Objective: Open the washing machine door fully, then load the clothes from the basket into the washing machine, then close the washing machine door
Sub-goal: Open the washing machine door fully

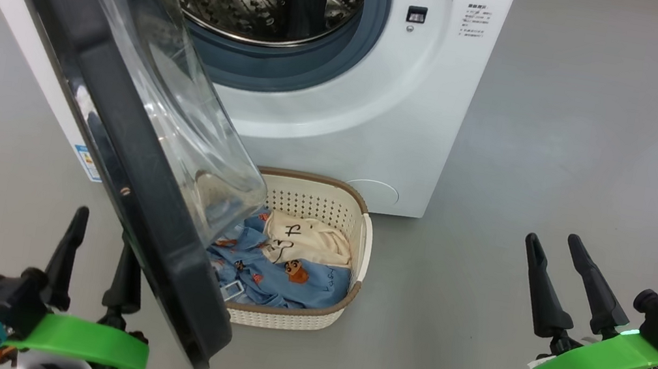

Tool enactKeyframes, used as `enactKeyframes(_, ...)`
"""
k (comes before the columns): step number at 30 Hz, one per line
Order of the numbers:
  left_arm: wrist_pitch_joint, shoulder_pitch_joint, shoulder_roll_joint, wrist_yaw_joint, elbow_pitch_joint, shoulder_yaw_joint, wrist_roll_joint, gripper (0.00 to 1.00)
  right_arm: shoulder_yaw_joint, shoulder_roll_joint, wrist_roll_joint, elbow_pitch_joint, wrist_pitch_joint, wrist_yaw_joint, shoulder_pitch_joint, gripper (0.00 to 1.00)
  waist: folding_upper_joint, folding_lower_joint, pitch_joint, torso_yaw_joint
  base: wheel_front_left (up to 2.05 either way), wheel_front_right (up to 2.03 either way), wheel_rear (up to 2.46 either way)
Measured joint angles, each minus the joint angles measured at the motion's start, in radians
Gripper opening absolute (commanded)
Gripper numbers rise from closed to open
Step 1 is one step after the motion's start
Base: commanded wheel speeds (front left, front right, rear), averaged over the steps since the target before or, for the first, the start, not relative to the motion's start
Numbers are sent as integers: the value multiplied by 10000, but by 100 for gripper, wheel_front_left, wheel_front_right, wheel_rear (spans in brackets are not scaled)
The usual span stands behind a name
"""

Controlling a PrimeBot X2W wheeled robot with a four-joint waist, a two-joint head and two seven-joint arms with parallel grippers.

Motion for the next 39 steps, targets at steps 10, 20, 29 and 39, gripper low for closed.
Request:
enactKeyframes(10,0,132,4,44,40,-44,2,100,-176,257,-968,414,0,0,18,100,0,0,-92,-53,0,0,0)
enactKeyframes(20,0,133,6,104,38,-82,2,100,-194,307,-1051,435,0,0,20,100,0,0,-110,-7,0,0,0)
enactKeyframes(29,0,133,6,136,38,-79,0,100,-194,303,-1051,424,0,0,20,100,0,0,-53,72,0,0,0)
enactKeyframes(39,-2,133,10,148,-92,33,-4,0,-192,309,-1049,441,0,0,20,100,0,-1,-93,105,0,0,0)
